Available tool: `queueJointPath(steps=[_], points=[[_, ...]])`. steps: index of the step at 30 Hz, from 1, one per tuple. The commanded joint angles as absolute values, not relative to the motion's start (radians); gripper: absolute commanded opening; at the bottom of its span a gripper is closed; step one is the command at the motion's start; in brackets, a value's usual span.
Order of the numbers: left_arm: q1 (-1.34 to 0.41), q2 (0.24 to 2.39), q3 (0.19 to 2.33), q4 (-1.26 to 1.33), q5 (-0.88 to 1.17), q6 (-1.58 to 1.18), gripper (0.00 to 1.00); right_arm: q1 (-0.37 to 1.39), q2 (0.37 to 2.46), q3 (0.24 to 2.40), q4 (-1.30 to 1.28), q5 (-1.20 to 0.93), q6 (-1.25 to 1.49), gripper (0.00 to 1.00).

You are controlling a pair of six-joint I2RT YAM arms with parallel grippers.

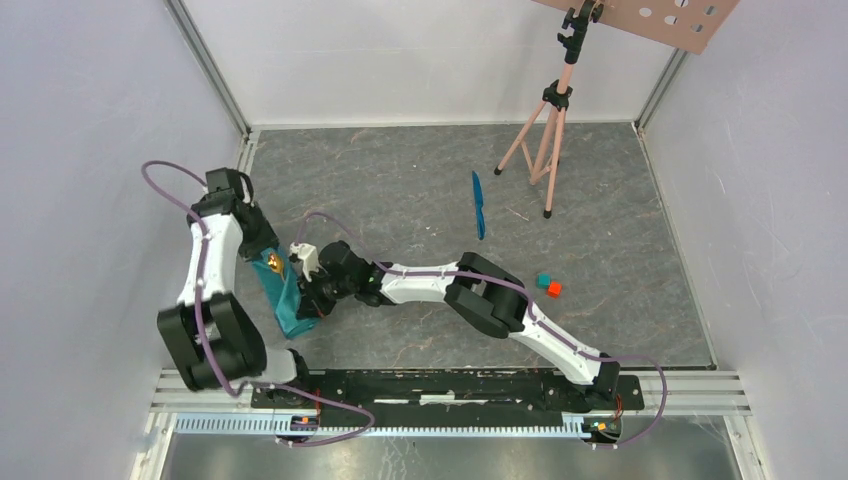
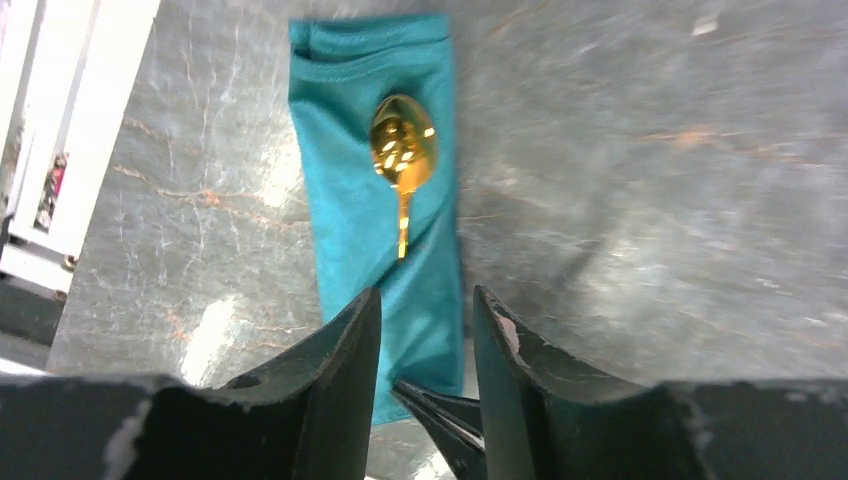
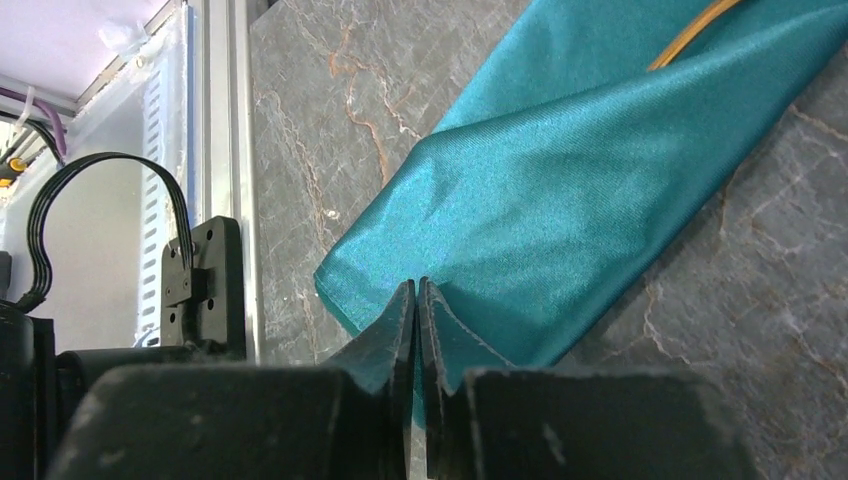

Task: Fold the napkin into a case and place the utensils inside
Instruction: Insert the spoon into the folded napkin, then move the knife to the center of the board.

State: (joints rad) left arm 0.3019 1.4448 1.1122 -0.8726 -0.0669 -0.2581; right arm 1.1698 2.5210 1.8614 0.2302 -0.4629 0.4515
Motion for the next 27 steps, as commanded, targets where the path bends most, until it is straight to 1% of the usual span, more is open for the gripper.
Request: queueJointPath(steps=[1, 3, 4, 5, 6, 9, 10, 13, 16, 18, 19, 21, 24, 27], points=[[0.304, 1.210, 1.098, -0.744, 0.087, -0.289, 0.48, 1.152, 2.374, 1.866, 0.159, -0.456, 0.469, 0.12], [0.305, 1.127, 1.058, -0.677, 0.142, -0.280, 0.51, 1.137, 2.269, 1.807, 0.116, -0.444, 0.458, 0.20], [0.305, 1.098, 1.051, -0.660, 0.166, -0.279, 0.52, 1.126, 2.220, 1.751, 0.097, -0.436, 0.449, 0.23], [0.306, 1.079, 1.052, -0.655, 0.192, -0.276, 0.52, 1.109, 2.153, 1.700, 0.084, -0.426, 0.438, 0.28], [0.303, 1.059, 1.052, -0.650, 0.226, -0.275, 0.53, 1.094, 2.092, 1.614, 0.081, -0.411, 0.420, 0.33], [0.280, 0.998, 1.026, -0.607, 0.340, -0.299, 0.56, 0.998, 1.895, 1.374, 0.056, -0.303, 0.357, 0.54], [0.255, 0.977, 1.013, -0.593, 0.355, -0.311, 0.57, 0.957, 1.843, 1.327, 0.025, -0.256, 0.341, 0.60], [0.123, 0.916, 0.963, -0.564, 0.347, -0.342, 0.59, 0.812, 1.759, 1.237, -0.094, -0.119, 0.249, 0.69], [-0.061, 0.882, 0.907, -0.536, 0.286, -0.391, 0.62, 0.695, 1.789, 1.301, -0.250, 0.062, 0.158, 0.82], [-0.166, 0.879, 0.875, -0.521, 0.262, -0.422, 0.65, 0.616, 1.856, 1.377, -0.326, 0.074, 0.134, 0.86], [-0.197, 0.883, 0.865, -0.517, 0.262, -0.420, 0.65, 0.581, 1.904, 1.423, -0.356, 0.074, 0.131, 0.89], [-0.225, 0.893, 0.854, -0.532, 0.259, -0.393, 0.65, 0.532, 1.976, 1.504, -0.421, 0.095, 0.130, 0.92], [-0.228, 0.901, 0.873, -0.604, 0.243, -0.351, 0.65, 0.498, 2.057, 1.579, -0.466, 0.136, 0.110, 0.93], [-0.229, 0.881, 0.884, -0.632, 0.233, -0.354, 0.66, 0.482, 2.135, 1.637, -0.513, 0.201, 0.109, 0.90]])
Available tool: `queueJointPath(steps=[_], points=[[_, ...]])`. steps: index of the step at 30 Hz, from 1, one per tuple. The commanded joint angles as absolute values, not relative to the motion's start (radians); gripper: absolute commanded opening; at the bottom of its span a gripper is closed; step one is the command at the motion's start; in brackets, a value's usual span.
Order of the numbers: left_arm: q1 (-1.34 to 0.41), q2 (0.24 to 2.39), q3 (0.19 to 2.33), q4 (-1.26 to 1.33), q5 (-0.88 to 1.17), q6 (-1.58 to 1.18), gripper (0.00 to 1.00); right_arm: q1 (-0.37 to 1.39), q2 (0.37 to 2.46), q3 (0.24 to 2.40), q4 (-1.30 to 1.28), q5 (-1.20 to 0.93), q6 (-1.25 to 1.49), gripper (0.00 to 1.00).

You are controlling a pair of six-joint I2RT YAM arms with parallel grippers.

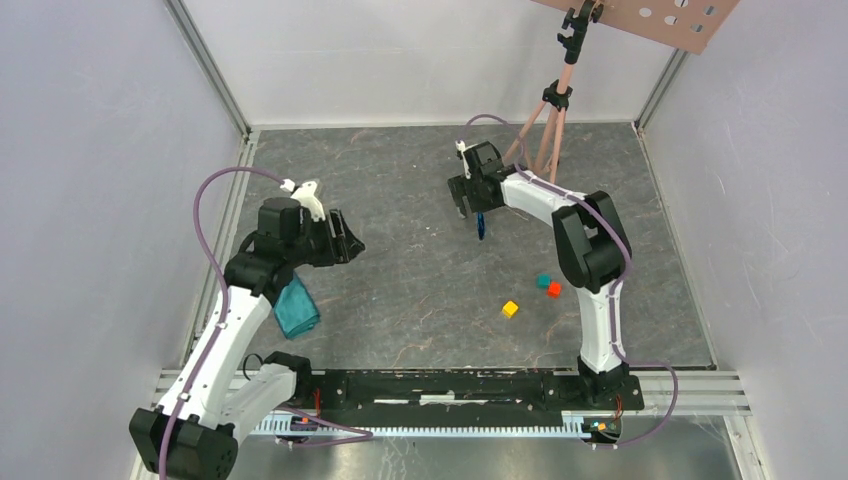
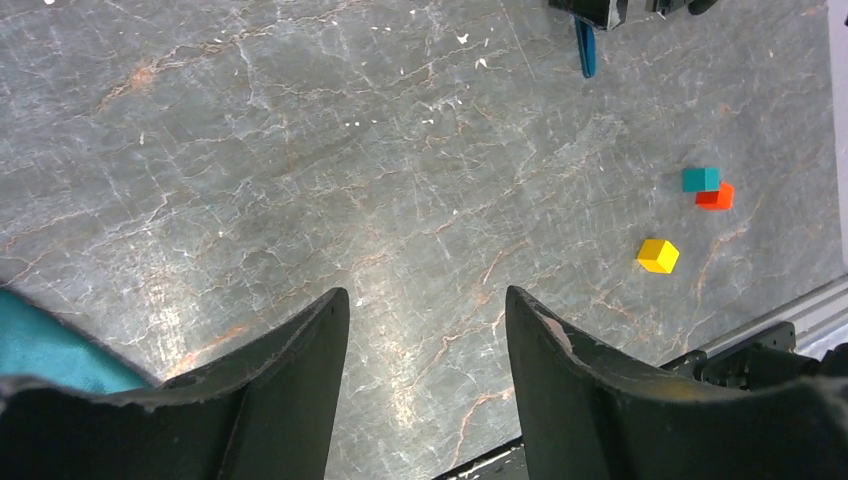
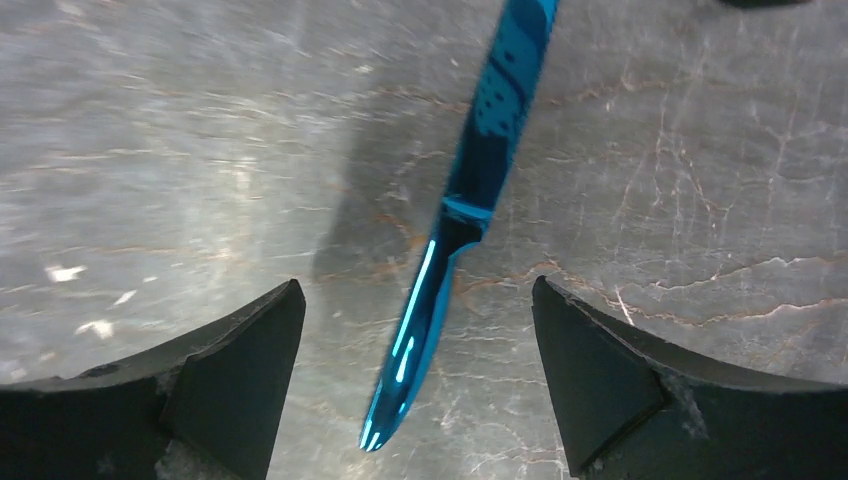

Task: Fold the napkin into a case and place the utensils inside
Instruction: Move the knife to the center of the board.

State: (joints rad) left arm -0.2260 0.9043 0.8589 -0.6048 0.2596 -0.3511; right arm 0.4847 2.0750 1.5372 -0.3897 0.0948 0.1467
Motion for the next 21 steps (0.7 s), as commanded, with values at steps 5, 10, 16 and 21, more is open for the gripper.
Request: queueJointPath(steps=[5, 10, 16, 21], points=[[-0.229, 0.888, 0.931, -0.664, 0.230, -0.442, 0.69, 0.466, 2.166, 1.612, -0.505, 0.180, 0.144, 0.72], [-0.232, 0.962, 1.000, -0.729, 0.227, -0.525, 0.76, 0.477, 2.138, 1.520, -0.475, 0.093, 0.182, 0.41], [-0.232, 0.991, 0.999, -0.736, 0.196, -0.641, 0.70, 0.540, 2.020, 1.254, -0.322, -0.046, 0.258, 0.11], [-0.245, 1.074, 0.944, -0.688, 0.257, -0.731, 0.63, 0.712, 1.865, 1.031, -0.167, -0.030, 0.416, 0.05]])
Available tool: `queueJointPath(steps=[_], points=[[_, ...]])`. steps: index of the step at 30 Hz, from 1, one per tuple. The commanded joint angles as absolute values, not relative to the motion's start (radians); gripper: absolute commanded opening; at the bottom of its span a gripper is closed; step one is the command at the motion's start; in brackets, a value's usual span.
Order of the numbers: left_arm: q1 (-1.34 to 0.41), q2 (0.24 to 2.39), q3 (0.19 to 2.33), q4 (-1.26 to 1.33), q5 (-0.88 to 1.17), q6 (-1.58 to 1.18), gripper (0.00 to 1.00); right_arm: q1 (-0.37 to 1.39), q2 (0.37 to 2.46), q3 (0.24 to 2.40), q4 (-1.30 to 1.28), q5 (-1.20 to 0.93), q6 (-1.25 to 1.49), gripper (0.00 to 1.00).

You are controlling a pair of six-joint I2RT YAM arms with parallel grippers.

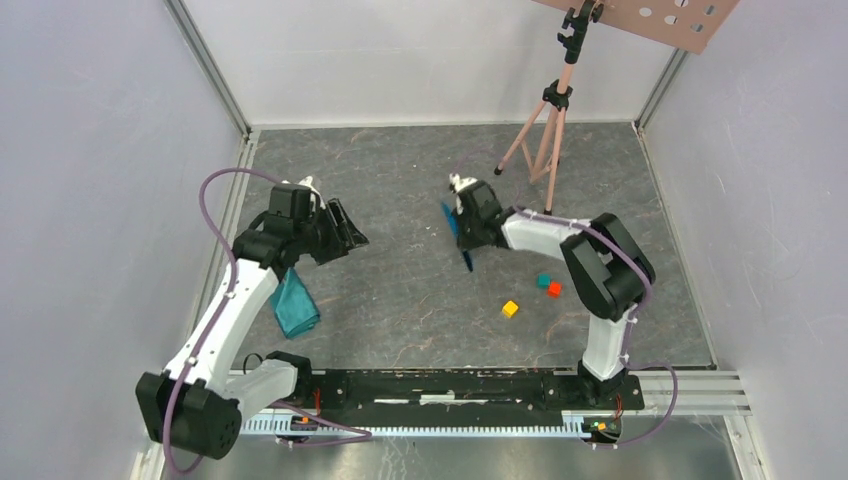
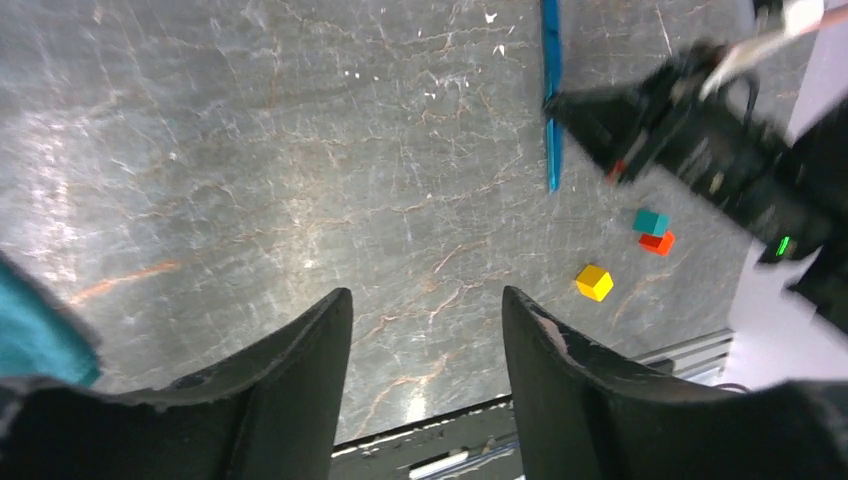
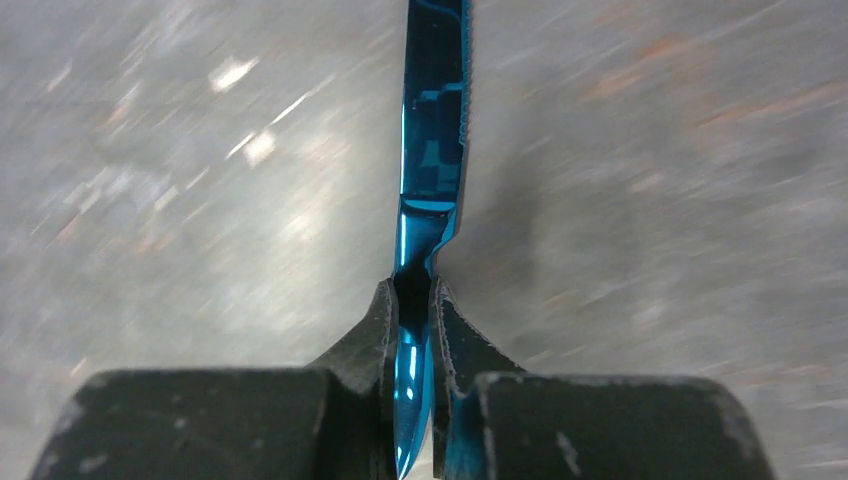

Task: Fold the napkin into a case and place the utensils inside
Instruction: Move the knife to the center of the board, then pick up the knife from the center of the board.

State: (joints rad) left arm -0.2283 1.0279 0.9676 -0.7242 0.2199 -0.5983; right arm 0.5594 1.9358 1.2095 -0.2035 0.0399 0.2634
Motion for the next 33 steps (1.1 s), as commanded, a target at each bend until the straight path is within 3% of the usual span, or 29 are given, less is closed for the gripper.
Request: queueJointPath(steps=[1, 6, 10, 18, 22, 27, 33], points=[[-0.251, 1.074, 0.919, -0.664, 0.254, -0.765, 0.65, 0.755, 1.836, 0.989, -0.121, -0.024, 0.462, 0.05], [-0.275, 1.072, 0.820, -0.596, 0.210, -0.930, 0.72, 0.920, 1.763, 0.837, 0.061, 0.045, 0.658, 0.07], [-0.295, 1.077, 0.767, -0.574, 0.198, -1.059, 0.79, 0.996, 1.775, 0.869, 0.069, 0.089, 0.696, 0.12], [-0.417, 1.116, 0.752, -0.609, 0.135, -1.318, 0.99, 1.007, 1.623, 0.892, 0.013, 0.177, 0.576, 0.60], [-0.552, 1.246, 0.863, -0.680, 0.043, -1.362, 0.98, 0.953, 1.442, 0.835, -0.074, 0.298, 0.474, 0.79], [-0.672, 1.465, 0.999, -0.761, 0.005, -1.381, 0.89, 0.779, 1.171, 0.683, -0.087, 0.381, 0.399, 0.87], [-0.716, 1.661, 1.117, -0.840, 0.019, -1.336, 0.80, 0.699, 0.976, 0.570, -0.068, 0.379, 0.336, 0.87]])
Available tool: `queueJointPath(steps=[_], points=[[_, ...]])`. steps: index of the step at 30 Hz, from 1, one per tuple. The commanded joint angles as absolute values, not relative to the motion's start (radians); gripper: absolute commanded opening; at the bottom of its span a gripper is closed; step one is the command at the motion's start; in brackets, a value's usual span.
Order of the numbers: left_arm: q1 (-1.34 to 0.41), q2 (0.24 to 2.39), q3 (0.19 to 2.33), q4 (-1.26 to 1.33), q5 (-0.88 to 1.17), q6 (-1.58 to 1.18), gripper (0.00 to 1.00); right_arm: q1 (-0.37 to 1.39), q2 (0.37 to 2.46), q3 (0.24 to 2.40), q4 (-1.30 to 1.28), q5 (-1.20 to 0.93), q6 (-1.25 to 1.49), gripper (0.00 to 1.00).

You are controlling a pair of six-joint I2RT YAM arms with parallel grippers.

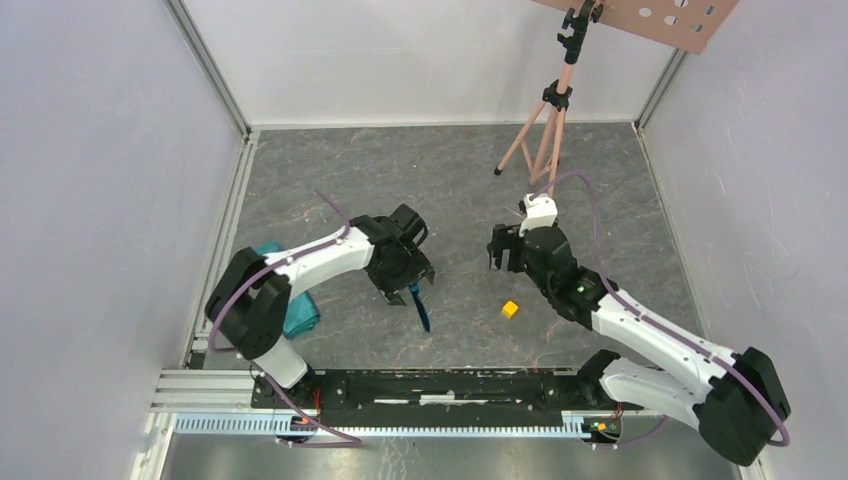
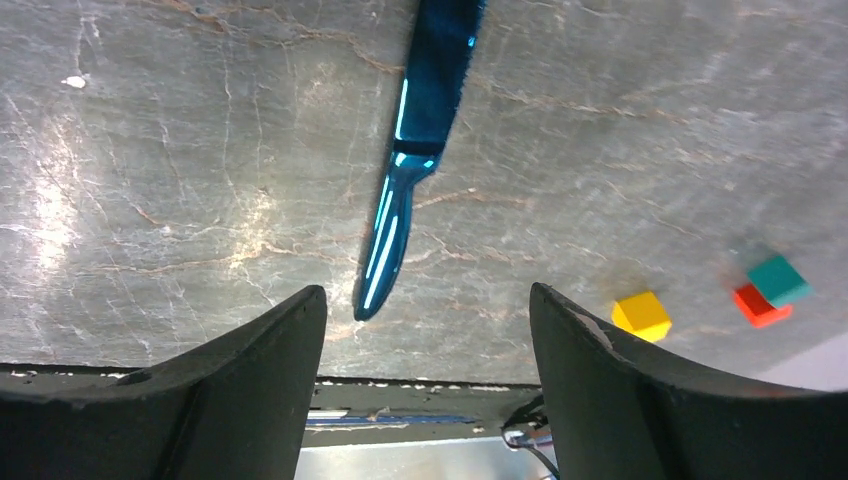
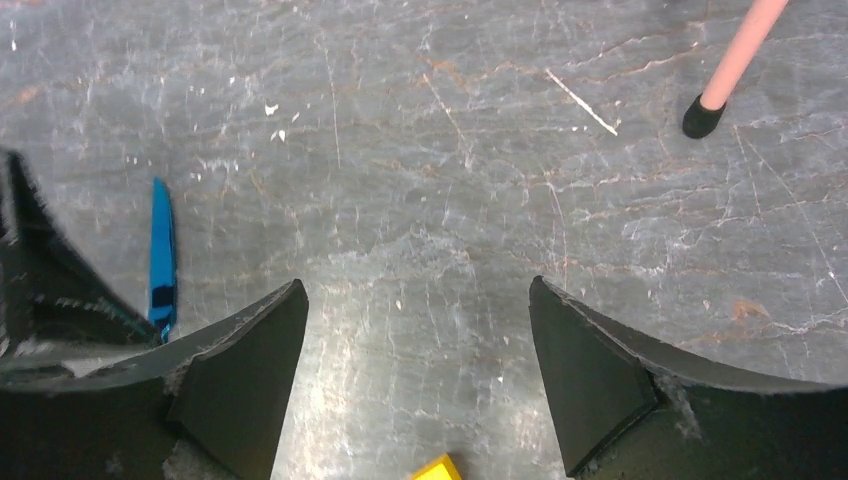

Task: Fold the napkin into a case and place the utensils inside
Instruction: Pick up the knife from the center of the board.

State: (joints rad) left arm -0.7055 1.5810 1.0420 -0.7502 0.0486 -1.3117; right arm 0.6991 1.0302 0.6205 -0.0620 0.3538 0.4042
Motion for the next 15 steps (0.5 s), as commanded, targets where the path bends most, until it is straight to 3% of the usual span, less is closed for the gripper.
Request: queueJointPath(steps=[1, 8, 15], points=[[-0.717, 1.690, 1.137, -0.856, 0.023, -1.326, 0.79, 0.698, 0.964, 0.558, -0.063, 0.372, 0.334, 0.87], [-0.729, 1.799, 1.241, -0.926, 0.018, -1.314, 0.65, 0.693, 0.961, 0.535, -0.070, 0.353, 0.309, 0.86], [-0.743, 1.849, 1.239, -0.927, 0.018, -1.300, 0.63, 0.707, 0.944, 0.531, -0.061, 0.373, 0.285, 0.86]])
